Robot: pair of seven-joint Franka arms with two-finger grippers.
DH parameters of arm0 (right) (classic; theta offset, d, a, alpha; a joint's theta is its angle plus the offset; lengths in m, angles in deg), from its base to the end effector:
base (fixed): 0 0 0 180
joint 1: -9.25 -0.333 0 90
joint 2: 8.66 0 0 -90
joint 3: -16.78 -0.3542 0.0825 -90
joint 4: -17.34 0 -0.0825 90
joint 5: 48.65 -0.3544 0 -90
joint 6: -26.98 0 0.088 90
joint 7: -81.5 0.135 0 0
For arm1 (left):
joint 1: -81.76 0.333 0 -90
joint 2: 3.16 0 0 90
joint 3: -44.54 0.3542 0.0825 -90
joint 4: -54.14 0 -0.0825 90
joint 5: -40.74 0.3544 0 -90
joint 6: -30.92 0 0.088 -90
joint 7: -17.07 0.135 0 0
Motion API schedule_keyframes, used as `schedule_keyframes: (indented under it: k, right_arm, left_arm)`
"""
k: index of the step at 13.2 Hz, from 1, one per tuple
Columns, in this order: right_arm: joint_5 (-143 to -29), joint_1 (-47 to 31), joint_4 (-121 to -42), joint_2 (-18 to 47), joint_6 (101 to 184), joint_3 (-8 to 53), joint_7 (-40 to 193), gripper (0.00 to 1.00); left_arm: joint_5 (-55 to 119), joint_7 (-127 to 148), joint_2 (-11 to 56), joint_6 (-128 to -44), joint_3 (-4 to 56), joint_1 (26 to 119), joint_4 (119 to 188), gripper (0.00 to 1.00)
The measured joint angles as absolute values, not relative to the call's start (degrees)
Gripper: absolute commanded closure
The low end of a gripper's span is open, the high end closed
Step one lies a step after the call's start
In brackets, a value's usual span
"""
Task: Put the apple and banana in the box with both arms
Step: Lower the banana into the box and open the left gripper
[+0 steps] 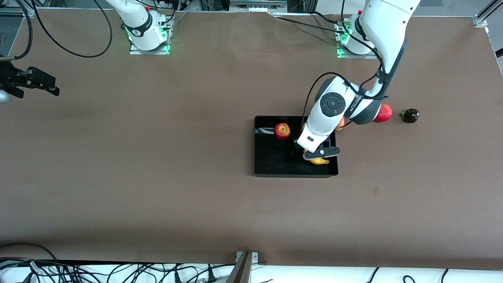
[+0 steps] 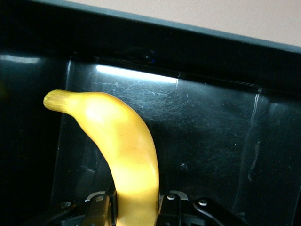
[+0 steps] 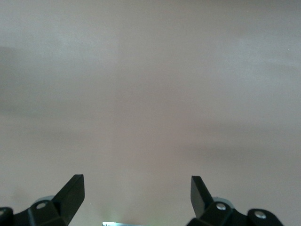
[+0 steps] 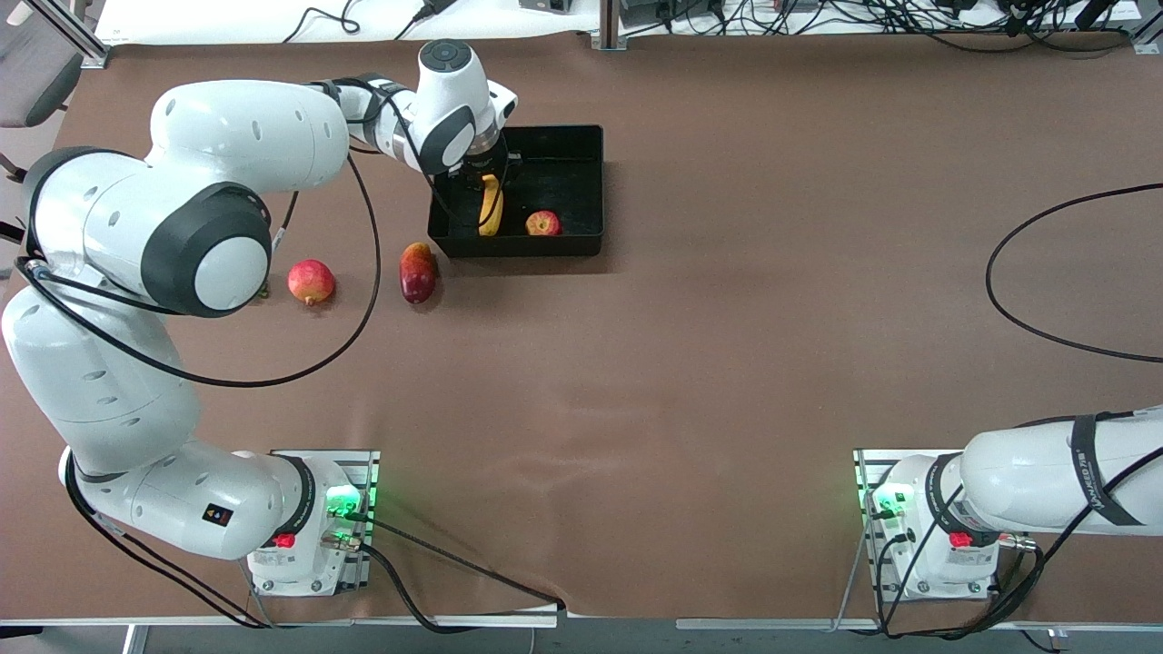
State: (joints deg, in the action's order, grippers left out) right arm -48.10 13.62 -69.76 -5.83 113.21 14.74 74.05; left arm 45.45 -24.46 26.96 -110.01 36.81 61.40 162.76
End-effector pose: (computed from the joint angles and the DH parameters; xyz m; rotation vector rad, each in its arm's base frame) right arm 0.5328 -0.0236 0.6253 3.1345 0.1397 -0.1020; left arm 0.5667 -0.2937 0.2571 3.0903 0.2966 0.0442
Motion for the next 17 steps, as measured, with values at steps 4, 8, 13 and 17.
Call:
schedule_keyframes:
  k: [4, 8, 13, 17]
  right_arm:
    - [-48.1, 13.62, -69.75, -5.83, 113.21, 14.74, 74.05, 0.0]
    - [-48.1, 13.62, -69.75, -5.83, 113.21, 14.74, 74.05, 0.0]
    - [-48.1, 13.62, -69.75, -5.83, 113.21, 14.73, 74.05, 0.0]
    - [-48.1, 13.62, -69.75, -5.83, 113.21, 14.72, 74.05, 0.0]
  left_arm:
    - [45.45, -24.26, 29.29, -112.38, 36.81, 61.4, 162.71, 1.0]
    - [45.45, -24.24, 31.8, -114.4, 36.82, 61.42, 162.65, 1.0]
    - [45.46, -24.23, 31.98, -114.6, 36.83, 61.42, 162.57, 0.91]
    - [45.46, -24.22, 32.48, -114.7, 36.83, 61.43, 162.56, 0.0]
